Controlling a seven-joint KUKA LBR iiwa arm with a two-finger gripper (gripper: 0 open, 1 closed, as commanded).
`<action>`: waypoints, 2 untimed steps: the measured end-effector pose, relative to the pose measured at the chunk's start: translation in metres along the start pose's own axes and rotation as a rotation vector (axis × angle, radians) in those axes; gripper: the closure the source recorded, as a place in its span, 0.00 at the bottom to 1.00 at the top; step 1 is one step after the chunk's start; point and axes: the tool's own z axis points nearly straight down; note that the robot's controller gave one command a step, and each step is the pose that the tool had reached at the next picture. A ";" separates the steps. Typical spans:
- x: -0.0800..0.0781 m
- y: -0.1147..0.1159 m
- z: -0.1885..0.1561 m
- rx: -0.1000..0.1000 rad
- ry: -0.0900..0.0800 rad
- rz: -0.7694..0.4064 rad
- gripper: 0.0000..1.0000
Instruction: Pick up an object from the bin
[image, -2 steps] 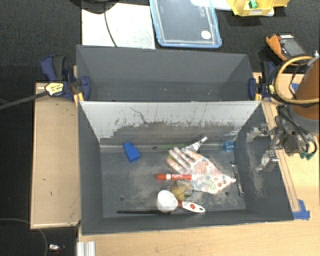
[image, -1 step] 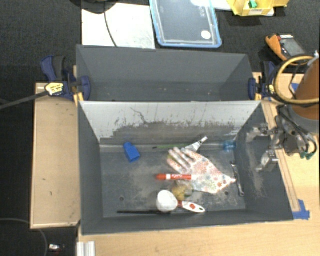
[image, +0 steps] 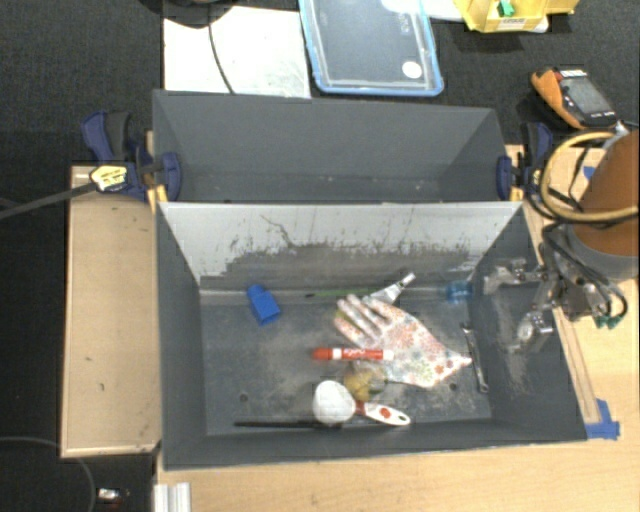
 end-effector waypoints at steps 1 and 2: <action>-0.030 0.015 0.013 -0.006 0.011 -0.036 0.00; -0.053 0.034 0.038 -0.002 0.003 -0.149 0.00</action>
Offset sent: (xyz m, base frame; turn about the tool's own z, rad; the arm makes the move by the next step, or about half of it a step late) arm 0.0542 0.0465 -0.0511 -0.1777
